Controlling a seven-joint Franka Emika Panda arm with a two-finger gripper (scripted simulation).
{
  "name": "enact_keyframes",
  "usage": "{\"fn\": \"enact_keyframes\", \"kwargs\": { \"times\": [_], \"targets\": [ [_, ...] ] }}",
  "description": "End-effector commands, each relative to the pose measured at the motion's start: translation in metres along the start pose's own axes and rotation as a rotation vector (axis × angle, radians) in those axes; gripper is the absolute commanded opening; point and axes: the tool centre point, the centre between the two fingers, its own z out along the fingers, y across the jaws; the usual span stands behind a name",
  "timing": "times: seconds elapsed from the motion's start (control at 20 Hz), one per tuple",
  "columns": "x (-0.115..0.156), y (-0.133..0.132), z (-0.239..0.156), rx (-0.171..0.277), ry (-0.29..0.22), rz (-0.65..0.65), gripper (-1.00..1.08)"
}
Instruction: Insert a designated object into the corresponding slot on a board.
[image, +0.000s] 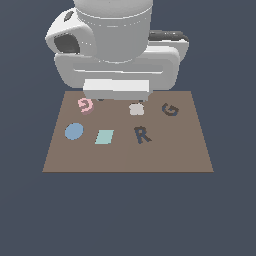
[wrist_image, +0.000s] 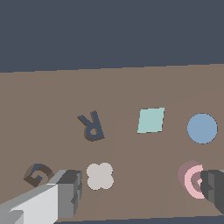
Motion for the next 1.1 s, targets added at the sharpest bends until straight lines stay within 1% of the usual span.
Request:
{"fn": "enact_keyframes", "kwargs": {
  "times": [0.0,0.3,0.55,0.8,1.05],
  "targets": [
    [0.0,0.0,0.0,0.0,0.0,0.0,1.0],
    [-0.004,0.004,0.004,0.0,-0.001,-0.017,1.0],
    [-0.014,0.014,0.015,0.001,-0.003,-0.058,1.0],
    [-0.028,0.029,0.031,0.001,-0.007,-0.12,1.0],
    [-0.045,0.052,0.053,0.003,-0.011,-0.204,1.0]
  ]
}}
